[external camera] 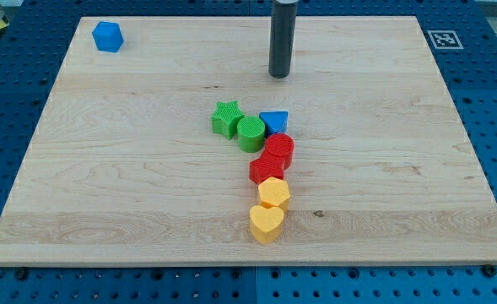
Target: Move your arm towards the right side of the board
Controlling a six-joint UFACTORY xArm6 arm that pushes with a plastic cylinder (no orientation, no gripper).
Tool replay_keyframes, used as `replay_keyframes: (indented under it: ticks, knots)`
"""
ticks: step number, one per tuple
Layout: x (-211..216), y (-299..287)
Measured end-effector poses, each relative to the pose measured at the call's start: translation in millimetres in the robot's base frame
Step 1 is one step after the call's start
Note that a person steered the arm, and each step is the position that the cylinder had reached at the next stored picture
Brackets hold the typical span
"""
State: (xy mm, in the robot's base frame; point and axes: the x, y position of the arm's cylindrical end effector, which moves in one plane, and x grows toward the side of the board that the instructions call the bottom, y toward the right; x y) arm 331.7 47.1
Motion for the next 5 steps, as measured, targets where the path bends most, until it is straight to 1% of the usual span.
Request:
replay_keyframes:
  ticks: [3,5]
  knots:
    - [0.0,23.7]
    - [-0.1,26.1]
